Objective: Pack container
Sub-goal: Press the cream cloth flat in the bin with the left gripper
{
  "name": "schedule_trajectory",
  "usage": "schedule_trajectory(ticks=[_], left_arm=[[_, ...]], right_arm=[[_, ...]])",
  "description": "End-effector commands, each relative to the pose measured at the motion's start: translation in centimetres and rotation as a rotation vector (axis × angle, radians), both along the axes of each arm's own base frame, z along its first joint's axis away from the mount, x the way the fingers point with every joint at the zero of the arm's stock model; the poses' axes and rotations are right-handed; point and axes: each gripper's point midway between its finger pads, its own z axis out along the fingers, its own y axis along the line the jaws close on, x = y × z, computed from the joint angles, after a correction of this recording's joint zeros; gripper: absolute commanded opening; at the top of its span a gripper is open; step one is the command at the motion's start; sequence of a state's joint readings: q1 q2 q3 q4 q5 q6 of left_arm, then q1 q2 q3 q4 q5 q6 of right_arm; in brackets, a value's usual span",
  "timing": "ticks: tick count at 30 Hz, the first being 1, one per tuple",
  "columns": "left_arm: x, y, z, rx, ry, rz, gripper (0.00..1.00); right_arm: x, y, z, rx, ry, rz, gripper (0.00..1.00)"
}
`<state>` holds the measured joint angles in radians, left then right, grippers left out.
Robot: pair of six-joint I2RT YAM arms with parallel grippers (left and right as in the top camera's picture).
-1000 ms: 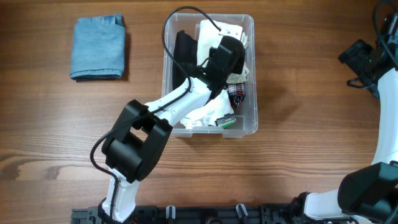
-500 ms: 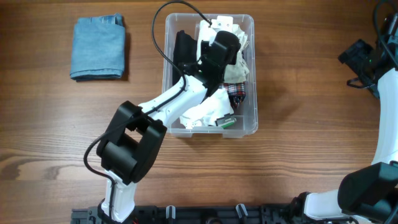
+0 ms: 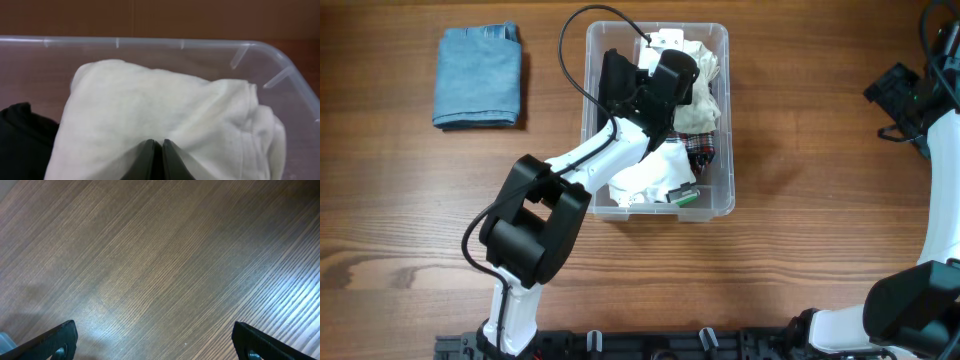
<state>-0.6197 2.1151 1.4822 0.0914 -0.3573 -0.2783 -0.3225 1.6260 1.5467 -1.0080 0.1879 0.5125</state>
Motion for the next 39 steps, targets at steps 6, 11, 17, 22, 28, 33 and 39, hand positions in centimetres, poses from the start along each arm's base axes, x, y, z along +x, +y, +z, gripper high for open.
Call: schedule_trajectory(ticks=[6, 11, 17, 22, 28, 33, 39], left_arm=[[-1.0, -1.3, 6.0, -0.065, -0.094, -0.050, 0.04], [-2.8, -2.5, 4.6, -0.052, -0.015, -0.090, 0.04], [-6.4, -3.5, 0.5, -0.053, 0.179, -0.086, 0.04], [-7.3, -3.9, -2.6, -0.013, 0.243, -0.090, 0.04], [-6.9, -3.9, -4.6, 0.021, 0.244, -0.096, 0.04], [-4.5, -4.4, 3.2, 0.018, -0.006, -0.119, 0.04], [-3.4, -0.8, 7.5, 0.035, -0.093, 0.008, 0.04]], right_arm=[[0.0, -0.1, -0.2, 0.001, 0.001, -0.015, 1.00], [0.0, -0.1, -0.2, 0.001, 0.001, -0.014, 1.00], [0.0, -0.1, -0.2, 0.001, 0.001, -0.014, 1.00], [0.0, -0.1, -0.2, 0.001, 0.001, -0.015, 1.00], [0.0, -0.1, -0.2, 0.001, 0.001, -0.014, 1.00], [0.0, -0.1, -0.2, 0.001, 0.001, -0.014, 1.00], [0.0, -0.1, -0.2, 0.001, 0.001, -0.015, 1.00]])
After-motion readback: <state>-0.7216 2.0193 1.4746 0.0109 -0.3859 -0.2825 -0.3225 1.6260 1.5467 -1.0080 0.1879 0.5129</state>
